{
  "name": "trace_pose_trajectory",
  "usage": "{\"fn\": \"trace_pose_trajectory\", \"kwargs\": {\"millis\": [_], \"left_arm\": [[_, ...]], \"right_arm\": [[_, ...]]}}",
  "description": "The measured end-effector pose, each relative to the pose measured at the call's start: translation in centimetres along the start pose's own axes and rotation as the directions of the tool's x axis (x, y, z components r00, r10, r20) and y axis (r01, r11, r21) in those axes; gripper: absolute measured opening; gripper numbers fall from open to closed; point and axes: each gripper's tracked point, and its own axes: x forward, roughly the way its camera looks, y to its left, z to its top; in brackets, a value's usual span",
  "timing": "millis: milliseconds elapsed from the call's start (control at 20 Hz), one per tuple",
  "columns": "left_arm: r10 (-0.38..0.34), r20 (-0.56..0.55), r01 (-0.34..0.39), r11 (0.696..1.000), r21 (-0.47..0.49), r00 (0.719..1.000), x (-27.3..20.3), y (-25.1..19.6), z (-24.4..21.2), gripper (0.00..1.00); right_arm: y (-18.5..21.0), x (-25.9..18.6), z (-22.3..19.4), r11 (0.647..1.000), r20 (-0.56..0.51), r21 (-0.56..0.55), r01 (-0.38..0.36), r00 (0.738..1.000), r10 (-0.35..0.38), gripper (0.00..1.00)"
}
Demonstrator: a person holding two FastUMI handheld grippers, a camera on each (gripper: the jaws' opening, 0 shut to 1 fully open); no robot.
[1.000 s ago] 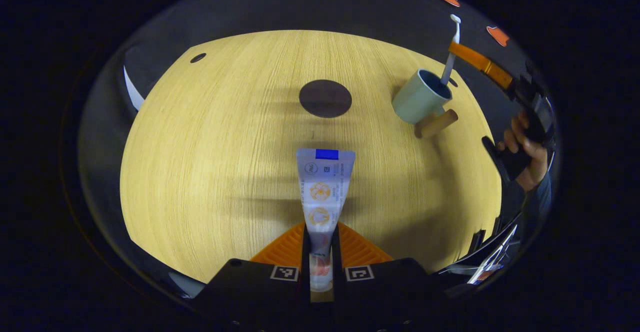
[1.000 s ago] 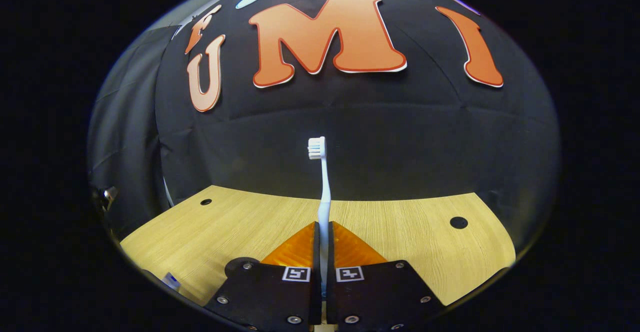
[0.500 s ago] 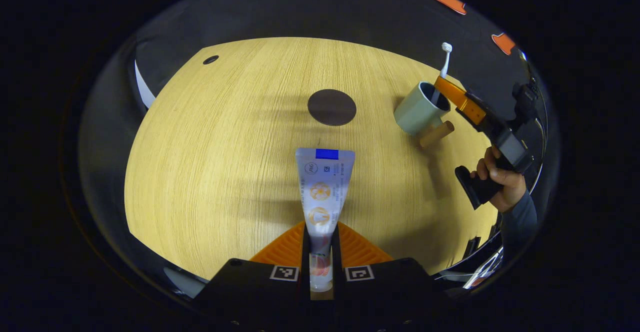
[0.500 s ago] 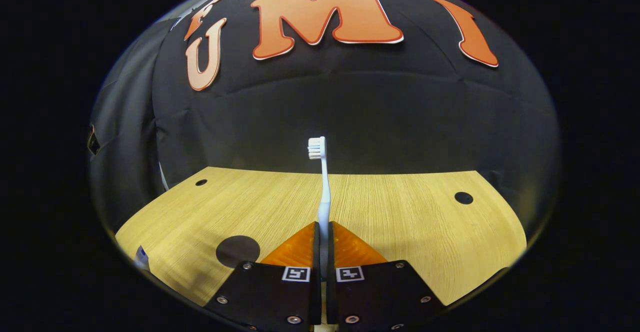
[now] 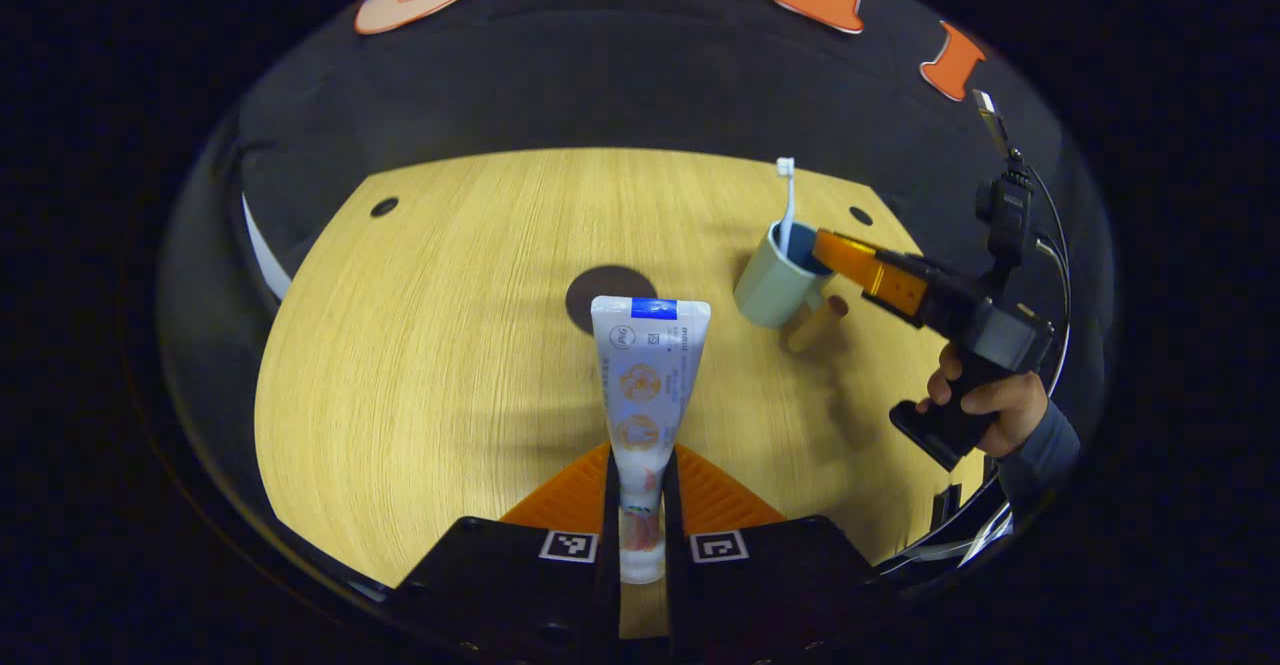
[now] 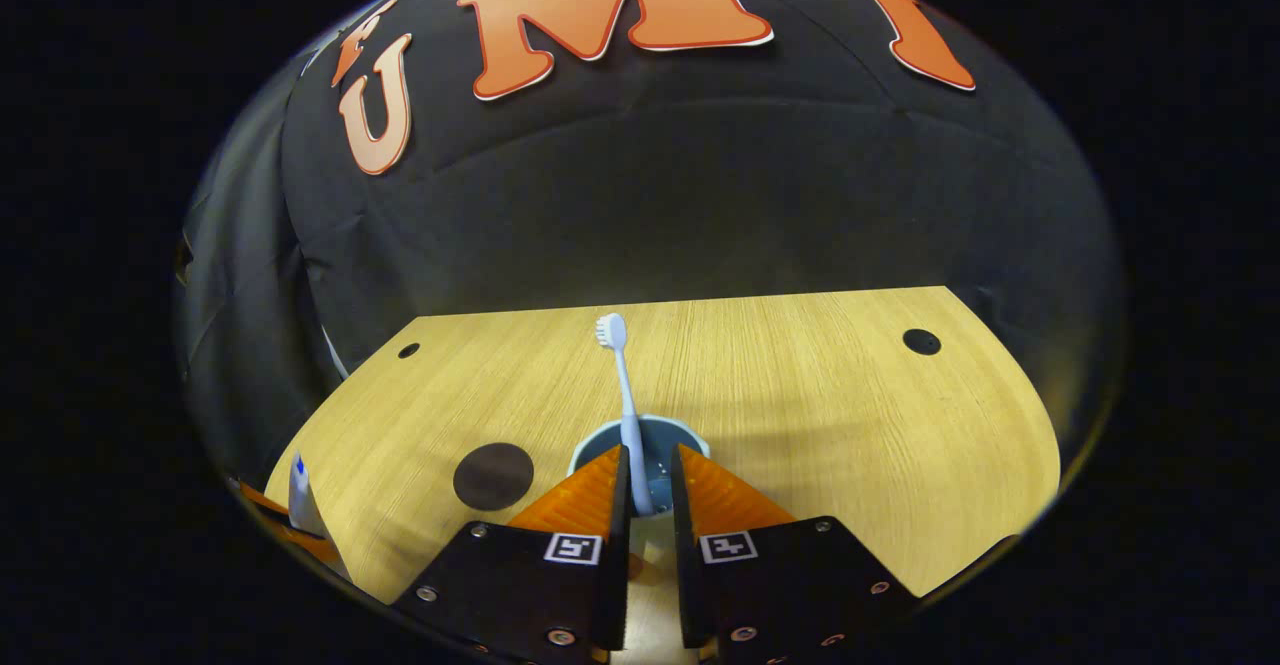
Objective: Put the toothbrush and toothpaste on the desktop into the cup, then pick up the cup and place it on the coaster on the desktop.
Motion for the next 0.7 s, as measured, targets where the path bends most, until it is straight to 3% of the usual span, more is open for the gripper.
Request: {"fn": "trace_pose_trajectory", "kwargs": {"millis": [150, 200, 300, 350, 400, 500, 550, 600, 650, 700], "left_arm": [[-0.023, 0.125, 0.013, 0.997, 0.075, 0.992, 2.6, 0.0, 5.6, 0.19], [-0.030, 0.165, 0.015, 0.995, 0.094, 0.986, 3.2, 0.0, 7.7, 0.19], [-0.056, 0.241, 0.027, 0.992, 0.123, 0.969, 4.8, -0.1, 12.0, 0.19], [-0.076, 0.281, 0.039, 0.990, 0.134, 0.957, 5.6, -0.2, 14.3, 0.19], [-0.089, 0.327, 0.044, 0.989, 0.144, 0.941, 5.8, -1.4, 15.0, 0.19], [-0.112, 0.408, 0.044, 0.984, 0.173, 0.906, 6.8, -2.9, 18.8, 0.19], [-0.118, 0.443, 0.040, 0.982, 0.183, 0.889, 7.2, -3.1, 20.4, 0.18], [-0.137, 0.483, 0.050, 0.981, 0.189, 0.865, 7.7, -3.8, 21.9, 0.19], [-0.149, 0.514, 0.056, 0.980, 0.191, 0.845, 7.6, -4.5, 23.1, 0.17], [-0.160, 0.535, 0.059, 0.978, 0.200, 0.830, 8.2, -5.1, 23.5, 0.14]], "right_arm": [[-0.8, -2.6, -1.6, 1.000, -0.073, -0.004, 0.008, 0.997, -0.008, 0.34], [-1.0, -3.5, -2.1, 1.000, -0.088, -0.001, 0.007, 0.996, -0.007, 0.46], [-1.4, -5.1, -3.1, 1.000, -0.111, 0.006, 0.012, 0.994, -0.012, 0.56], [-1.7, -5.9, -3.5, 1.000, -0.125, 0.011, 0.017, 0.992, -0.015, 0.51], [-1.9, -6.6, -4.1, 1.000, -0.143, 0.015, 0.019, 0.990, -0.017, 0.59], [-2.5, -8.2, -5.6, 0.999, -0.177, 0.023, 0.033, 0.984, -0.029, 0.65], [-2.8, -9.0, -6.2, 0.999, -0.190, 0.024, 0.044, 0.981, -0.039, 0.67], [-2.9, -9.6, -6.5, 0.998, -0.198, 0.029, 0.051, 0.979, -0.044, 0.60], [-3.1, -10.3, -6.8, 0.998, -0.206, 0.033, 0.060, 0.977, -0.052, 0.68], [-3.3, -10.8, -7.1, 0.997, -0.213, 0.036, 0.065, 0.975, -0.056, 0.68]]}}
